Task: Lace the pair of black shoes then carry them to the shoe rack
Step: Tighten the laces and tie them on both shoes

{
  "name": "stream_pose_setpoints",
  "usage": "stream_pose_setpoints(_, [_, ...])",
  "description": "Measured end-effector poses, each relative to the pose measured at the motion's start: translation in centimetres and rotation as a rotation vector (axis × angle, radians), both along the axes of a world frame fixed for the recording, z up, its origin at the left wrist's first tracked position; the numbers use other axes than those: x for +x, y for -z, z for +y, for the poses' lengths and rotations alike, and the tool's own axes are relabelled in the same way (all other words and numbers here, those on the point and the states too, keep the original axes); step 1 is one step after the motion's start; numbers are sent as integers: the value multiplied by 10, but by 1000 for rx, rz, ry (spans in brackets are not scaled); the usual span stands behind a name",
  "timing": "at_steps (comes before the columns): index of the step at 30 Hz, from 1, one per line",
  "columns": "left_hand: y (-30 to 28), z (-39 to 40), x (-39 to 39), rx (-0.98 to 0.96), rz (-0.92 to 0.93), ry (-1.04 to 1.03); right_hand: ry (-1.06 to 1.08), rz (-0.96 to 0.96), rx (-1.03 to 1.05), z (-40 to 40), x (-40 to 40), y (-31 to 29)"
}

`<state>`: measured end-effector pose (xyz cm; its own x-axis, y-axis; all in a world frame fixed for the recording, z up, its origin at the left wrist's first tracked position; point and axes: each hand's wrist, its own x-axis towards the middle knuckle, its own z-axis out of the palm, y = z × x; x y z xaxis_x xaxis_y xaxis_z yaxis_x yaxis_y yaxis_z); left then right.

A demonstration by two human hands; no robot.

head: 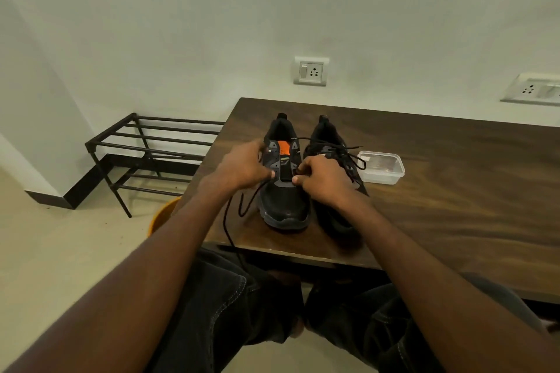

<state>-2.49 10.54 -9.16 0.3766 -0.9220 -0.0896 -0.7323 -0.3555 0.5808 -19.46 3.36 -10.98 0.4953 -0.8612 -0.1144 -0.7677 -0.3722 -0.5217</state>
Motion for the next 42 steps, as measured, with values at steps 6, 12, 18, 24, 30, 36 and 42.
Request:
stream_pose_setpoints(6, [10,-3,1,54,55,9,40,21,-64,-5,6,4])
stream_pose_setpoints(12, [7,-6,-2,74,25,-8,73,-182,205,-5,-9,-9])
stream_pose_setpoints(18, [-8,7,5,-3,-392,-220,339,-589,206,0,-9,-25])
stream_pose_setpoints(24, [-31,5,-18,-182,590,40,336,-1143,810,5,-4,-56])
stream_pose_setpoints(30, [-26,2,-12,-121,794,203,401,-1272,886,-6,-14,-56])
stream_pose_setpoints(36, [-14,3,14,-193,470,-10,413,-167,22,-25,-40,-44])
stream_pose_setpoints(42, [-12,1,6,-279,473,72,117,-36,-419,-4,-19,-49])
